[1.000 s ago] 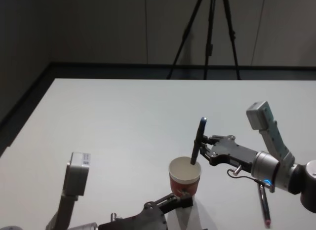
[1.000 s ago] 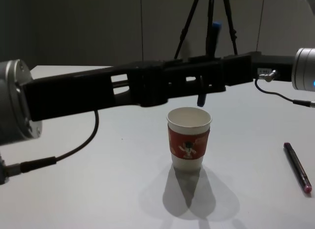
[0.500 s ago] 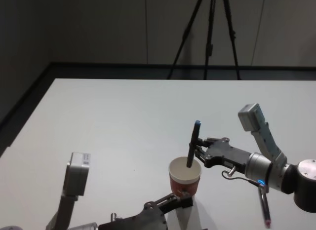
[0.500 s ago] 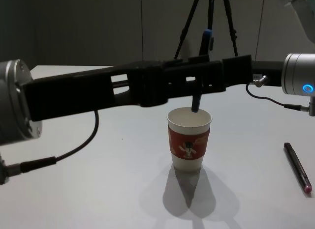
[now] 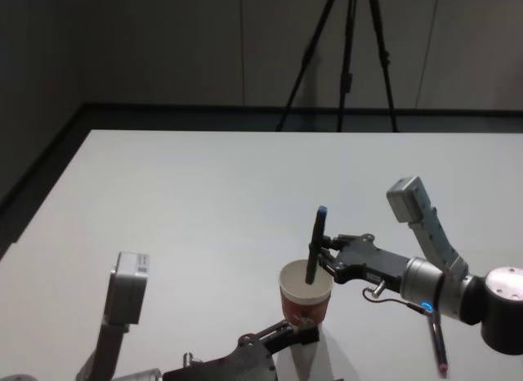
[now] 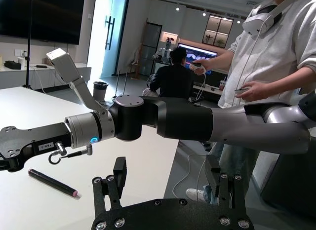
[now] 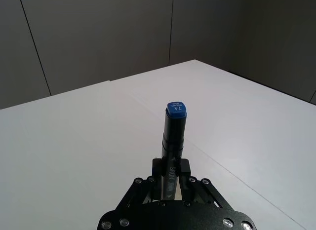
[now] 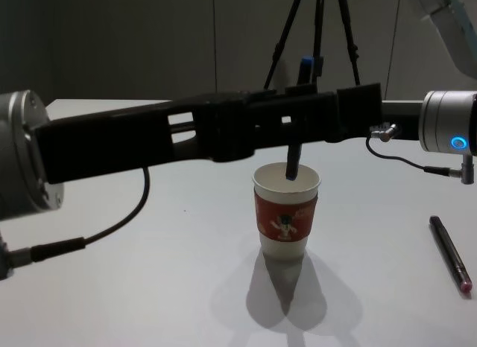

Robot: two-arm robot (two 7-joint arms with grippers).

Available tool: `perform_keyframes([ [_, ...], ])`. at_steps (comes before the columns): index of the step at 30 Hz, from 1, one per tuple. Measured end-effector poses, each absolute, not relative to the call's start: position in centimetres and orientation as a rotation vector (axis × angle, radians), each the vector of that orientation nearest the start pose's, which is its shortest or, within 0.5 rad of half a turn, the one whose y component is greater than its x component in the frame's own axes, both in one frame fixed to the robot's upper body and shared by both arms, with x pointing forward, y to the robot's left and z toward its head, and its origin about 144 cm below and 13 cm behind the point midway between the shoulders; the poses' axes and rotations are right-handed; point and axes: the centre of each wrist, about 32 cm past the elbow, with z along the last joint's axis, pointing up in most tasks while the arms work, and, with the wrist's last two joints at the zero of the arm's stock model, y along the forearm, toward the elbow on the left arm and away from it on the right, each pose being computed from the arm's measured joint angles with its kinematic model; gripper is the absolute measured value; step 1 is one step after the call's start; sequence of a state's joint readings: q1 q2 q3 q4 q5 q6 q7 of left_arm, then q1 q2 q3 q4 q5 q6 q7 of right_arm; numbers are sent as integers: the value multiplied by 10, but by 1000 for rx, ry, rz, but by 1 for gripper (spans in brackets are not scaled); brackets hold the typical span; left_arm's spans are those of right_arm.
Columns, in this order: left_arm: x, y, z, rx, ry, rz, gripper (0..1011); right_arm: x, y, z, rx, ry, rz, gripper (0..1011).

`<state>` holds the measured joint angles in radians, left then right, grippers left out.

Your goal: Place the pen into the pen holder.

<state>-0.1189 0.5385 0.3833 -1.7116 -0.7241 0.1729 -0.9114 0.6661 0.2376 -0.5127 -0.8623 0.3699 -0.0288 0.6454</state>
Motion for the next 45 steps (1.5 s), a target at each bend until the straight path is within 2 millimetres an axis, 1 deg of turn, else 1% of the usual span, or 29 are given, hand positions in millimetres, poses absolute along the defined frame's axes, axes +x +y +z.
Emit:
perform_keyframes([
  [26,465,253,1197,-88,206,238,1001,621,-229,1161,-203,61,-693,209],
  [28,465,253,1197,-88,206,238,1002,621,-228,1161,-202,61,-693,220],
  [29,465,253,1197,-88,206,238,1002,621,-228,1161,-201,60,-693,252],
  [30,465,253,1197,-88,206,238,1001,621,-228,1161,-201,60,-693,252],
  [31,465,253,1197,-88,206,238,1002,621,-228,1161,-201,60,-693,301],
  [33,465,253,1197,-88,206,238,1001,621,-228,1162,-200,60,-693,345],
  [34,465,253,1197,-88,206,238,1001,621,-228,1162,-200,60,-693,405],
  [35,465,253,1197,-88,206,238,1002,621,-228,1162,-200,60,-694,423],
  [36,465,253,1197,-88,206,238,1001,621,-228,1162,-200,60,-694,482],
  [37,465,253,1197,-88,206,238,1002,621,-228,1162,-199,60,-694,493],
  [38,465,253,1197,-88,206,238,1002,621,-229,1162,-199,60,-694,541],
  [39,465,253,1197,-88,206,238,1001,621,-229,1162,-199,60,-694,541],
  [41,465,253,1197,-88,206,238,1001,621,-229,1162,-199,60,-695,620],
  [42,465,253,1197,-88,206,238,1001,620,-229,1162,-199,60,-695,632],
  [43,465,253,1197,-88,206,238,1002,620,-229,1162,-199,60,-695,690],
  [45,465,253,1197,-88,206,238,1001,620,-229,1162,-199,60,-695,757],
])
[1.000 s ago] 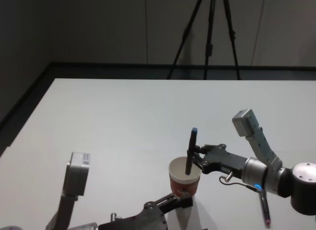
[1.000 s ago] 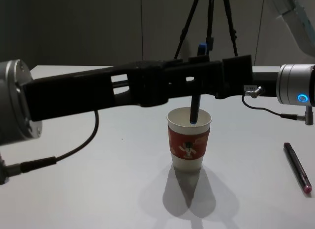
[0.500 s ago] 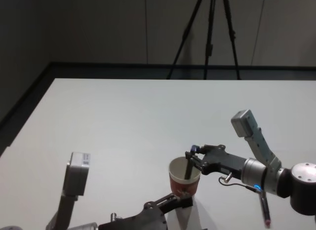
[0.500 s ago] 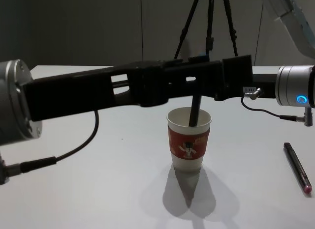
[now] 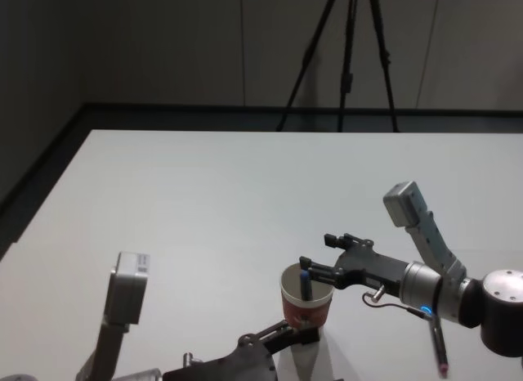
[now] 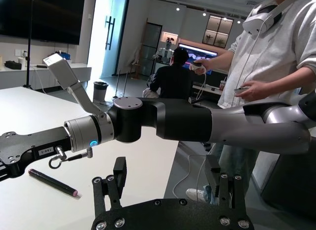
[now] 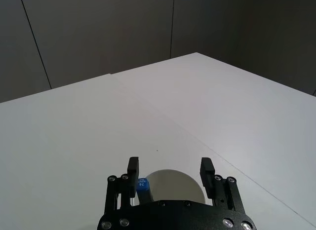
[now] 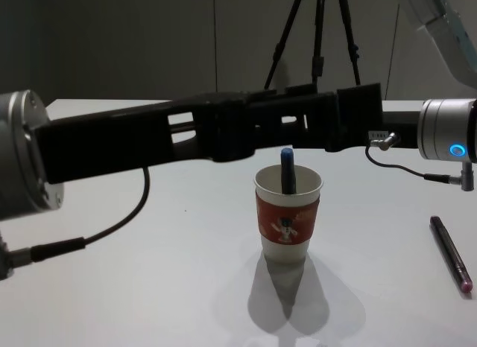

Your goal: Place the pen into the pen holder.

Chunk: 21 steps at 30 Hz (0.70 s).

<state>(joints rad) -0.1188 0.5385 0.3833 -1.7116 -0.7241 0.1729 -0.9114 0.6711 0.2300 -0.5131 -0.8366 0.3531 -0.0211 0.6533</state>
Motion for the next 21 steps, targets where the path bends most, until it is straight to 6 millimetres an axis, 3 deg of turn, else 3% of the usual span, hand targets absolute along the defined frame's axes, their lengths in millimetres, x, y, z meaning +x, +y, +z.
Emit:
perform_keyframes([
  [10,465,253,1197,-88,206,238,1001,620,-229,1162,-198,59,-695,1001],
  [21,465,253,1197,-88,206,238,1001,620,-229,1162,-198,59,-695,1001],
])
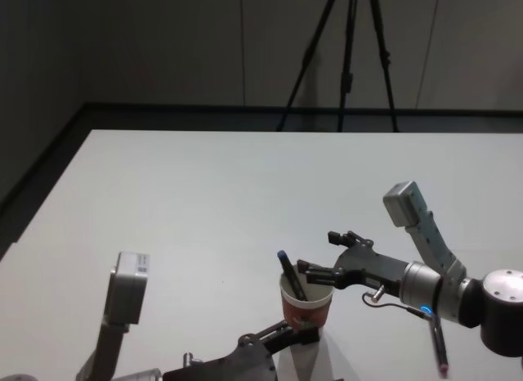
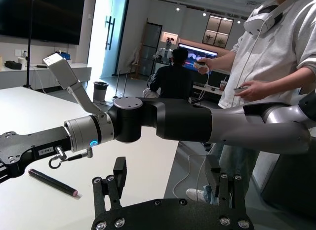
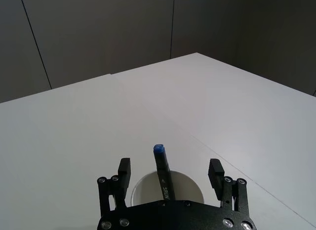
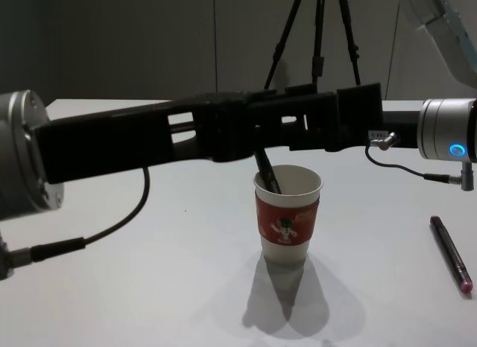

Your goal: Place the pen into the pen holder.

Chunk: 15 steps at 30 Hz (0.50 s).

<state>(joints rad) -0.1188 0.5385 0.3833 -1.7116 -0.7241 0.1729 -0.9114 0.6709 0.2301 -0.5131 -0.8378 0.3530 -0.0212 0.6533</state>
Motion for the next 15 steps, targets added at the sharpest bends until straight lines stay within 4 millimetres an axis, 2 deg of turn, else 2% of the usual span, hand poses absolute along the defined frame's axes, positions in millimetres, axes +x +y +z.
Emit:
perform_keyframes([
  [15,465,253,1197,-88,206,238,1002,606,-240,1167,-163,48,-708,1001],
])
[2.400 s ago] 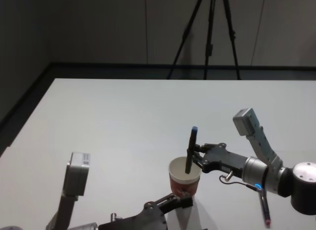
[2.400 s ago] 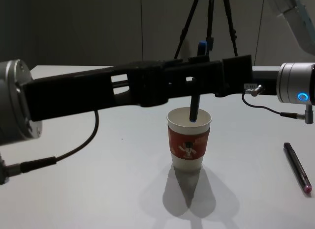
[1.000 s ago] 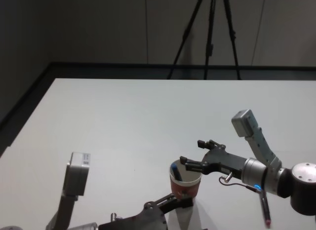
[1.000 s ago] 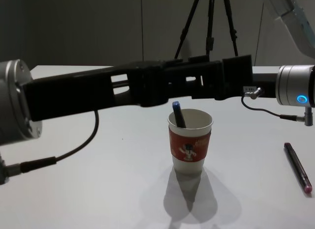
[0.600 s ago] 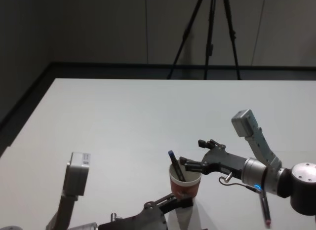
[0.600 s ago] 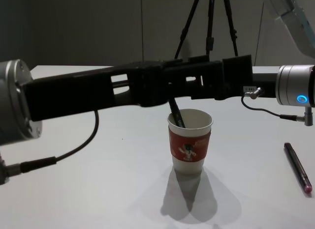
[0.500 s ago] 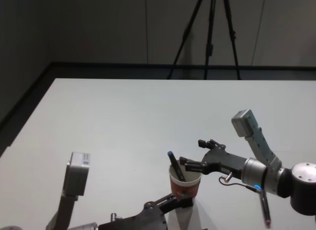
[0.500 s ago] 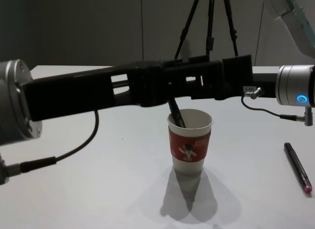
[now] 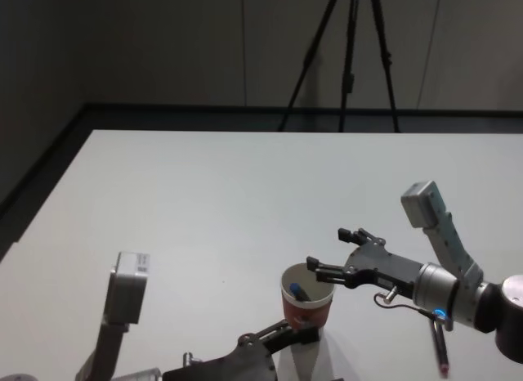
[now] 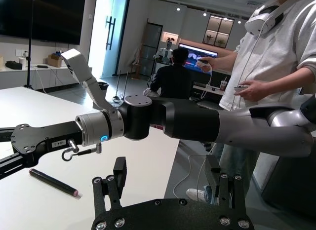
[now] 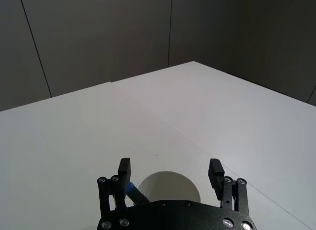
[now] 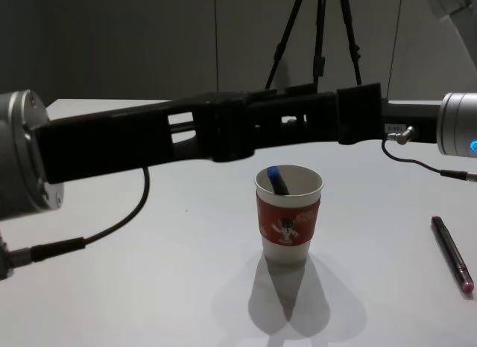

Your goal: Place the pen into the pen holder.

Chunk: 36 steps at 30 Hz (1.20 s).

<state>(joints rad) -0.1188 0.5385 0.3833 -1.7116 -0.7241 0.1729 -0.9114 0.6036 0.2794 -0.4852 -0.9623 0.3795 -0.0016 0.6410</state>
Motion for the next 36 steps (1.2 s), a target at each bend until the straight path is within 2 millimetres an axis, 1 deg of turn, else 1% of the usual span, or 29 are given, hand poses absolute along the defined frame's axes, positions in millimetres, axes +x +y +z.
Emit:
perform_keyframes([
  [15,465,253,1197,-88,206,238,1002,581,-259,1174,-117,26,-763,1001],
  [24,465,253,1196,-88,206,240,1001,582,-259,1174,-118,27,-765,1001],
  [29,466,254,1195,-76,200,268,1002,579,-262,1172,-126,22,-783,1001],
  [36,468,258,1190,-35,176,357,1001,567,-270,1166,-159,-15,-858,1001],
])
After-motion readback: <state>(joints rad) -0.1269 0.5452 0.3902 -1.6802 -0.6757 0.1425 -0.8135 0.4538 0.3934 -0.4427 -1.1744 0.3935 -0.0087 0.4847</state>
